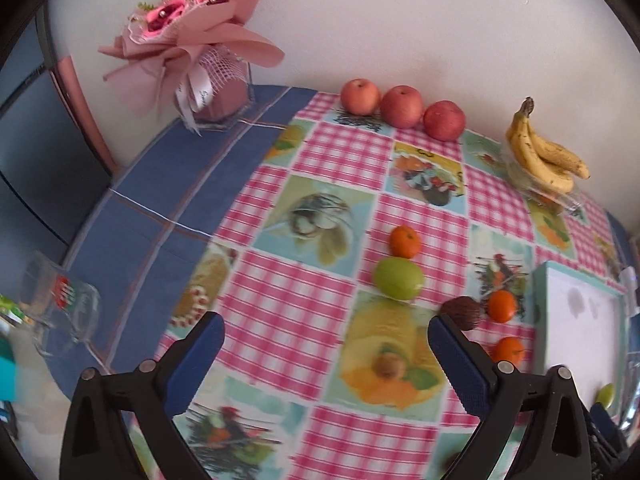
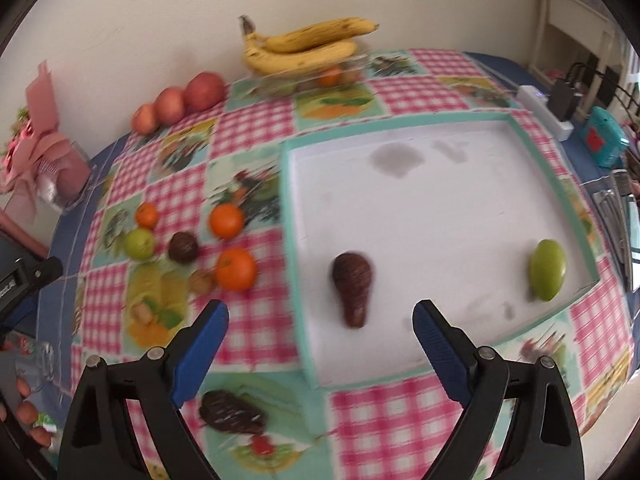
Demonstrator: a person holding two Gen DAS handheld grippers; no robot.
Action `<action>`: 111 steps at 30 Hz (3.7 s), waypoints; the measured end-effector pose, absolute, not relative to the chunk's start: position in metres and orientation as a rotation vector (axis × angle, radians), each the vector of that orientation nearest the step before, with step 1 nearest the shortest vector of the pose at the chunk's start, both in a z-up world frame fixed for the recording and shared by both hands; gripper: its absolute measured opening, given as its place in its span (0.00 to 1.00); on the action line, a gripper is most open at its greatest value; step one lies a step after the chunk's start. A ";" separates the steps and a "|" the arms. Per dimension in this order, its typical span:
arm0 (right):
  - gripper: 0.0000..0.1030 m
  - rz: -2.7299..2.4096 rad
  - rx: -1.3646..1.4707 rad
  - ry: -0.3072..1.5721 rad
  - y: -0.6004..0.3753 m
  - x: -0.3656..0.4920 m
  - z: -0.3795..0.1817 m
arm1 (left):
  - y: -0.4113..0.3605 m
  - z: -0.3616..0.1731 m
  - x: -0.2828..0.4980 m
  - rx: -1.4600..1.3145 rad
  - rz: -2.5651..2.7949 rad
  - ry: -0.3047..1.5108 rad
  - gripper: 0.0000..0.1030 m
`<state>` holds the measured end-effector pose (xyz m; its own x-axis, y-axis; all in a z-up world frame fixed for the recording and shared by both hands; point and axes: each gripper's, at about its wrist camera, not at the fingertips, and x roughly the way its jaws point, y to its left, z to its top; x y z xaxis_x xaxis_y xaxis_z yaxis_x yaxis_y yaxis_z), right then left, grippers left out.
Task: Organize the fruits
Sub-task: 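Grasp the dried date with the right tool while the left tool grasps a brown kiwi, then carry the date into the tray and open the right tool while the left tool drops the kiwi there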
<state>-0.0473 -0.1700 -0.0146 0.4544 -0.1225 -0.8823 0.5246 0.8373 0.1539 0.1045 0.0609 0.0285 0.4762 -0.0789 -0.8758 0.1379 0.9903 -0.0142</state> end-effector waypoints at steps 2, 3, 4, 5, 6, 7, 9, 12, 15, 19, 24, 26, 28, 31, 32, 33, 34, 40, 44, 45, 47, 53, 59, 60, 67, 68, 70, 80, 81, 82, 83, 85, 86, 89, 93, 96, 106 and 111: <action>0.91 -0.391 0.446 1.043 -0.159 -0.046 -0.014 | 0.066 0.026 0.106 0.068 -0.141 1.079 1.00; 0.91 -0.382 0.445 1.047 -0.153 -0.046 -0.014 | 0.068 0.024 0.107 0.066 -0.148 1.089 1.00; 0.91 -0.374 0.442 1.048 -0.147 -0.045 -0.013 | 0.068 0.022 0.108 0.064 -0.155 1.096 1.00; 0.91 -0.368 0.439 1.049 -0.142 -0.045 -0.012 | 0.069 0.020 0.110 0.061 -0.172 1.107 1.00; 0.91 -0.363 0.437 1.055 -0.137 -0.044 -0.013 | 0.068 0.018 0.110 0.063 -0.187 1.113 1.00; 0.91 -0.356 0.440 1.060 -0.132 -0.044 -0.013 | 0.066 0.017 0.110 0.068 -0.198 1.116 1.00; 0.91 -0.337 0.455 1.068 -0.125 -0.043 -0.016 | 0.061 0.015 0.110 0.093 -0.216 1.119 1.00; 0.91 -0.311 0.466 1.101 -0.113 -0.040 -0.024 | 0.054 0.006 0.110 0.136 -0.233 1.143 1.00; 0.91 -0.294 0.459 1.145 -0.102 -0.038 -0.034 | 0.049 -0.005 0.111 0.152 -0.244 1.176 1.00; 0.91 -0.299 0.507 1.206 -0.100 -0.037 -0.050 | 0.038 -0.032 0.116 0.181 -0.264 1.254 1.00; 0.91 -0.321 0.541 1.264 -0.101 -0.037 -0.067 | 0.022 -0.064 0.118 0.189 -0.304 1.347 0.98; 0.91 -0.312 0.545 1.288 -0.099 -0.037 -0.072 | 0.019 -0.074 0.118 0.183 -0.316 1.376 0.88; 0.91 -0.301 0.559 1.304 -0.098 -0.036 -0.076 | 0.016 -0.081 0.118 0.178 -0.321 1.398 0.78; 0.88 -0.309 0.547 1.302 -0.098 -0.037 -0.076 | 0.012 -0.081 0.118 0.195 -0.317 1.388 0.65; 0.82 -0.311 0.544 1.299 -0.097 -0.037 -0.076 | 0.013 -0.080 0.118 0.181 -0.321 1.385 0.57; 0.75 -0.311 0.545 1.300 -0.097 -0.038 -0.076 | 0.013 -0.080 0.118 0.168 -0.327 1.384 0.53; 0.73 -0.309 0.549 1.307 -0.097 -0.038 -0.078 | 0.013 -0.079 0.118 0.162 -0.329 1.382 0.45; 0.59 -0.280 0.557 1.292 -0.093 -0.037 -0.075 | 0.012 -0.078 0.118 0.143 -0.356 1.385 0.26; 0.59 -0.287 0.557 1.246 -0.095 -0.036 -0.064 | 0.014 -0.071 0.116 0.119 -0.351 1.368 0.26; 0.59 -0.294 0.550 1.228 -0.096 -0.037 -0.060 | 0.016 -0.067 0.115 0.110 -0.351 1.356 0.26; 0.59 -0.305 0.541 1.197 -0.099 -0.037 -0.052 | 0.019 -0.056 0.115 0.091 -0.352 1.329 0.26; 0.59 -0.362 0.518 1.114 -0.111 -0.038 -0.034 | 0.027 -0.030 0.115 0.067 -0.342 1.274 0.26; 0.59 -0.444 0.488 1.041 -0.131 -0.037 -0.018 | 0.031 -0.017 0.110 0.045 -0.331 1.233 0.26; 0.59 -0.459 0.483 1.030 -0.135 -0.037 -0.015 | 0.031 -0.013 0.109 0.043 -0.329 1.225 0.26; 0.59 -0.548 0.466 0.997 -0.161 -0.037 -0.006 | 0.018 -0.013 0.107 0.076 -0.315 1.202 0.26; 0.59 -0.555 0.466 0.995 -0.164 -0.037 -0.006 | 0.017 -0.014 0.106 0.077 -0.318 1.208 0.26; 0.59 -0.574 0.458 0.997 -0.171 -0.036 -0.006 | 0.015 -0.017 0.105 0.072 -0.318 1.221 0.26; 0.59 -0.630 0.498 0.998 -0.217 -0.045 -0.008 | -0.009 -0.017 0.095 0.108 -0.333 1.223 0.26; 0.59 -0.643 0.502 0.997 -0.222 -0.046 -0.008 | -0.013 -0.017 0.094 0.115 -0.338 1.222 0.26; 0.59 -0.656 0.509 0.996 -0.228 -0.047 -0.008 | -0.017 -0.016 0.093 0.118 -0.346 1.222 0.26; 0.59 -0.670 0.516 0.997 -0.233 -0.048 -0.008 | -0.021 -0.015 0.091 0.119 -0.357 1.222 0.26; 0.59 -0.700 0.527 1.001 -0.244 -0.051 -0.009 | -0.031 -0.014 0.087 0.129 -0.378 1.221 0.26; 0.59 -0.709 0.531 1.003 -0.249 -0.052 -0.009 | -0.037 -0.014 0.085 0.140 -0.386 1.218 0.26; 0.59 -0.733 0.551 1.005 -0.265 -0.053 -0.011 | -0.056 -0.014 0.079 0.174 -0.407 1.212 0.26; 0.59 -0.728 0.572 1.021 -0.282 -0.053 -0.013 | -0.081 -0.016 0.073 0.196 -0.455 1.218 0.26; 0.59 -0.741 0.579 1.023 -0.292 -0.054 -0.014 | -0.099 -0.017 0.069 0.239 -0.467 1.213 0.26; 0.59 -0.749 0.613 1.068 -0.320 -0.048 -0.029 | -0.161 -0.014 0.059 0.346 -0.548 1.162 0.26; 0.59 -0.779 0.621 1.080 -0.335 -0.051 -0.034 | -0.189 -0.022 0.054 0.403 -0.581 1.154 0.26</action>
<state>-0.0505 -0.3346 -0.0336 0.2617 -0.2484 -0.9326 0.8070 0.5864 0.0703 0.0539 -0.1892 -0.0216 0.2848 -0.2199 -0.9330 0.6186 0.7857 0.0036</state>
